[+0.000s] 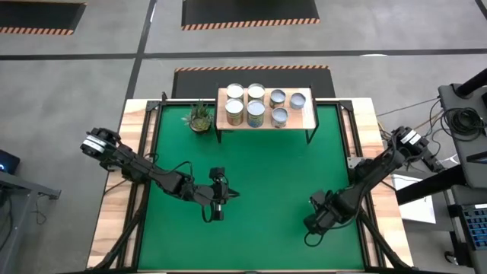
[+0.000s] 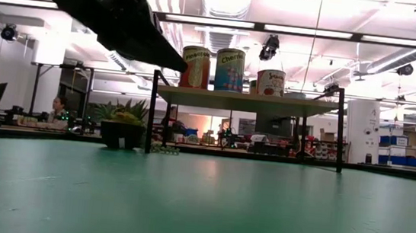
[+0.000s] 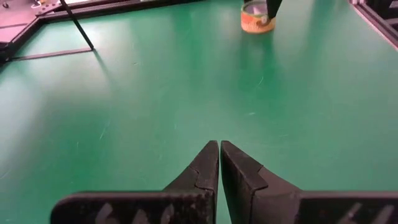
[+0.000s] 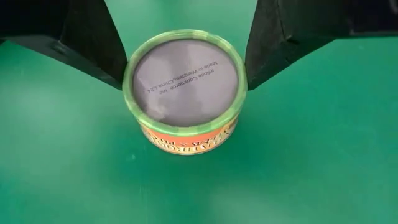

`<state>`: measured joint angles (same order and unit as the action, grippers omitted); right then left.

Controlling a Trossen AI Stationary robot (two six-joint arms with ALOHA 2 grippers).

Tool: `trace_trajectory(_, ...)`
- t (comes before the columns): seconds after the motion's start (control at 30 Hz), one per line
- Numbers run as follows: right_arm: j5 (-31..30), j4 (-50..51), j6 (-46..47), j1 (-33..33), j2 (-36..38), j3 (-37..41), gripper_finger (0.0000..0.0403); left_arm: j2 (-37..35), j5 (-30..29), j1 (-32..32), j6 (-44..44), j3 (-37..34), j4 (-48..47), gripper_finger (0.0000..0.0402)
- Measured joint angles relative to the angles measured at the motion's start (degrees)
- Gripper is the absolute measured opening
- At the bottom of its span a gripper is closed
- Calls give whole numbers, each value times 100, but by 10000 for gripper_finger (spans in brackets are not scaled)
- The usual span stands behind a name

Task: Pick and place cans onto a shelf
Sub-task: Put the canned mushrooms on the shelf

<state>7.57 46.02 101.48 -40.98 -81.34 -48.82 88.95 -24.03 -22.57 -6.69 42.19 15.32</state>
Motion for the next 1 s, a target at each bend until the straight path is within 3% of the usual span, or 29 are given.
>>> trace_trajectory(0.13,-520,46,-76,1,190,-40,279,-2,-2,-2,95,0,239,0)
trace_trajectory(0.33,-2203,-11,-1093,58,688,-455,297,0,-2,-15,574,0,949,0)
trace_trajectory(0.47,-3344,-106,-2227,172,1030,-669,296,-27,-2,-15,948,0,1387,0)
trace_trajectory(0.63,-4382,-871,-4415,386,1368,-660,297,-243,-4,-15,1183,0,1571,0)
trace_trajectory(0.83,-5535,-3293,-8193,583,1489,-160,296,-615,-4,-32,1222,0,1759,0)
trace_trajectory(1.0,-5558,-6443,-10707,578,1472,854,296,-786,-2,-103,1157,0,1831,0)
